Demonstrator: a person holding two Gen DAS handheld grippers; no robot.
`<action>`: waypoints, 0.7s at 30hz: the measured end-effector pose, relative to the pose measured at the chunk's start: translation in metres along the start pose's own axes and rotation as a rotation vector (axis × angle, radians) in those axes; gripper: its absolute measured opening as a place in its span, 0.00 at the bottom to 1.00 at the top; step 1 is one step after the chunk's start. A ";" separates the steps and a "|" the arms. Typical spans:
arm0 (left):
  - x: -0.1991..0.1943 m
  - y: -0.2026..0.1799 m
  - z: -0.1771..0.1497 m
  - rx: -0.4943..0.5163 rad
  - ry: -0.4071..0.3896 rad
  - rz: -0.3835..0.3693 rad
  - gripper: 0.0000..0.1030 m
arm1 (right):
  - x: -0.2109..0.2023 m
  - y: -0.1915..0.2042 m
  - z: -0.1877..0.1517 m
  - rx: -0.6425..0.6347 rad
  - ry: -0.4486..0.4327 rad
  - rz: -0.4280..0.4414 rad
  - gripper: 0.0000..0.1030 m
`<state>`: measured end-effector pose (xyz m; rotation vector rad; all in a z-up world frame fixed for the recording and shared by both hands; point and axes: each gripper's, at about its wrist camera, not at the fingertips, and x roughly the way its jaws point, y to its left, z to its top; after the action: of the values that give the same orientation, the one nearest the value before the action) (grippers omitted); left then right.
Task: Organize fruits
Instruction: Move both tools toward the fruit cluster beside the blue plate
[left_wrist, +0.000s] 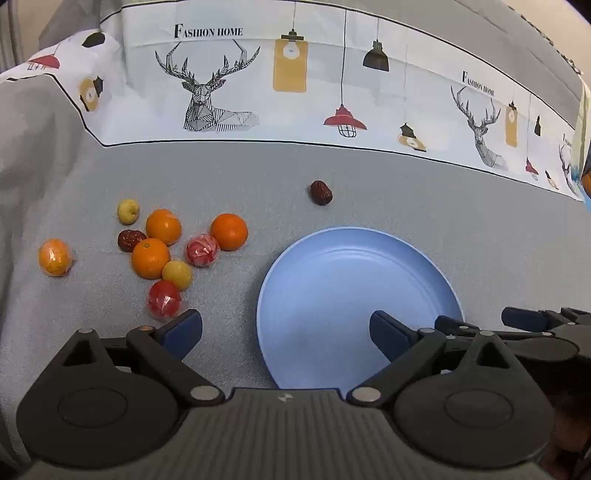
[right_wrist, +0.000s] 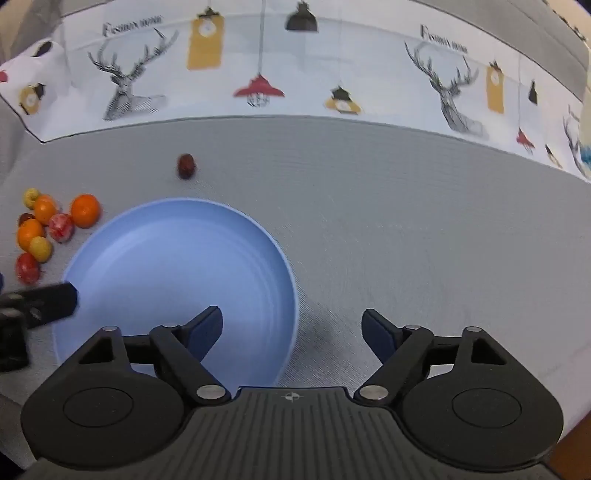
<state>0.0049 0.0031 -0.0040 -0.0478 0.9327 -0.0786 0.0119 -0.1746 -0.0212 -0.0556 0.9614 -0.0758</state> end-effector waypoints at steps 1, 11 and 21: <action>0.001 -0.001 -0.001 0.002 0.007 0.003 0.96 | 0.002 -0.001 -0.001 0.003 0.009 -0.007 0.80; 0.027 0.010 -0.011 -0.059 0.168 -0.008 0.75 | 0.019 -0.007 -0.013 0.024 0.083 -0.019 0.66; 0.030 -0.012 -0.020 0.031 0.172 -0.102 0.68 | 0.018 -0.018 -0.014 0.071 0.074 -0.045 0.55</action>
<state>0.0060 -0.0117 -0.0394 -0.0605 1.1010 -0.1939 0.0103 -0.1943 -0.0423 -0.0093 1.0305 -0.1542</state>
